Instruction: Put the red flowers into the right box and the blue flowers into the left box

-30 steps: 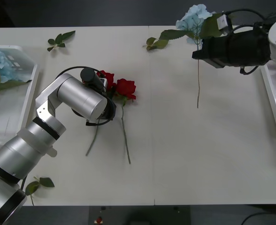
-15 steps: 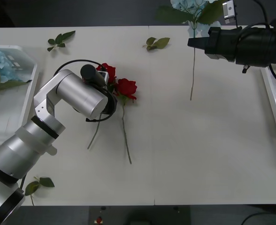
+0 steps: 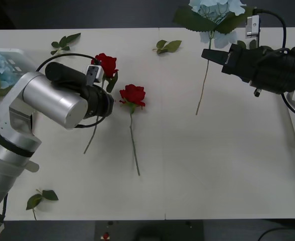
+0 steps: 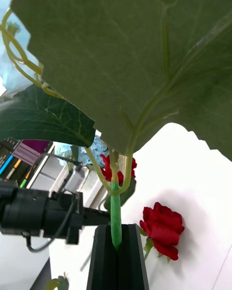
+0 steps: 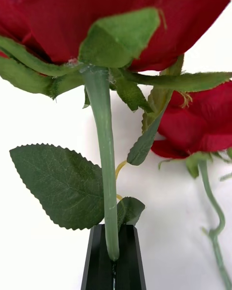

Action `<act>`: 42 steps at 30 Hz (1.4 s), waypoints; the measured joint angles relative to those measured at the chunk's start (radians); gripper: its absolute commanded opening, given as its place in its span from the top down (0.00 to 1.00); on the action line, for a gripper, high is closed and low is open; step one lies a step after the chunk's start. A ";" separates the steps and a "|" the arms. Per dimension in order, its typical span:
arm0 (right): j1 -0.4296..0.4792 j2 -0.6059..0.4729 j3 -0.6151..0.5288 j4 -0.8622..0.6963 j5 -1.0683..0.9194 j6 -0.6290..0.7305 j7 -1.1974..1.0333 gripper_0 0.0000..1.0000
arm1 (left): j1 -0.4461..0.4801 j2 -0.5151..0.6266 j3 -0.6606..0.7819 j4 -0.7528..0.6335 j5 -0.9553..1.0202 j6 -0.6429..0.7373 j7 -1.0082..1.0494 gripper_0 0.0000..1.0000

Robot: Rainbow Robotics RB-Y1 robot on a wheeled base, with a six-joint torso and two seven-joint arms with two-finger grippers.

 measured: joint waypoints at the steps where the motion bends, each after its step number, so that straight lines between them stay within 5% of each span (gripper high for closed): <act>1: 0.004 0.000 0.000 0.000 0.000 0.005 0.012 1.00 | 0.007 0.000 0.024 -0.009 0.022 0.010 -0.041 1.00; 22: 0.007 0.000 0.000 0.052 0.059 0.038 0.022 1.00 | 0.037 0.000 0.299 -0.054 0.577 0.046 -0.524 1.00; 42: 0.007 -0.001 0.000 0.175 0.367 0.030 -0.279 1.00 | 0.079 0.000 0.336 -0.046 1.204 0.046 -0.649 1.00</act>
